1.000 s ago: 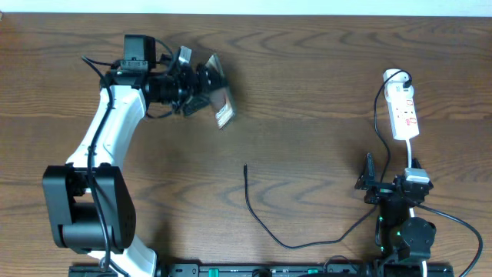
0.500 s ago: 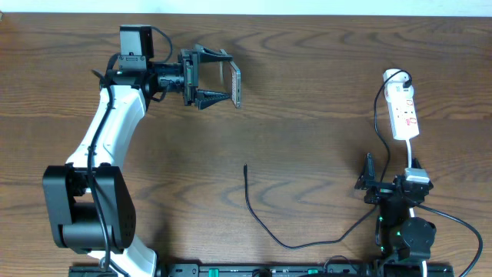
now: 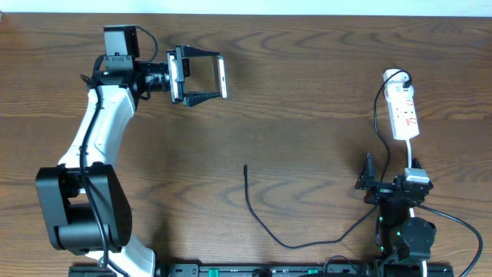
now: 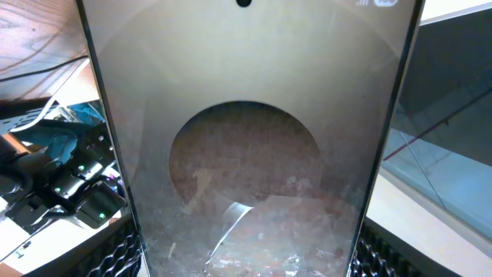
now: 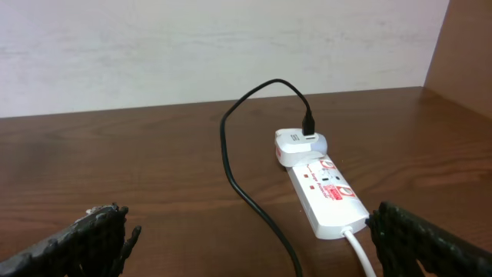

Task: Plug charger to phone and switch on socket
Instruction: 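Lift the phone with the left gripper and raise it upright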

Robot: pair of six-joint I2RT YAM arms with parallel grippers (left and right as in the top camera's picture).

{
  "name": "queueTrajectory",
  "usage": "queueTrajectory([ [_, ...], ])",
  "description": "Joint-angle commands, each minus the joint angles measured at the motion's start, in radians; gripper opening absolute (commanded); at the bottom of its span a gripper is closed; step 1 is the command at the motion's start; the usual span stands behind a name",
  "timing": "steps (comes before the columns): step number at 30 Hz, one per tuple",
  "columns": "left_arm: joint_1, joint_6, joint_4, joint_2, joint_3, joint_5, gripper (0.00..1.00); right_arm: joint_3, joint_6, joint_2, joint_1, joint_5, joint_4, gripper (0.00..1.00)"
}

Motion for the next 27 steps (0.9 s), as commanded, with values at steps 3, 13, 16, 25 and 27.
queueTrajectory([
  [3,0.002,-0.008,0.006,-0.031,0.026,0.056,0.07,-0.002,0.013,-0.005,0.01,0.005,-0.003,0.99],
  [13,0.002,-0.008,0.006,-0.031,0.026,0.056,0.07,-0.002,0.013,-0.005,0.01,0.005,-0.004,0.99],
  [16,0.002,-0.008,0.006,-0.031,0.026,0.056,0.07,-0.002,0.013,-0.005,0.01,0.005,-0.003,0.99],
  [25,0.002,-0.008,0.006,-0.031,0.026,0.045,0.07,-0.002,0.013,-0.005,0.01,0.005,-0.004,0.99],
  [27,0.002,-0.008,0.005,-0.031,0.026,0.045,0.07,-0.002,0.013,-0.005,0.01,0.005,-0.004,0.99],
])
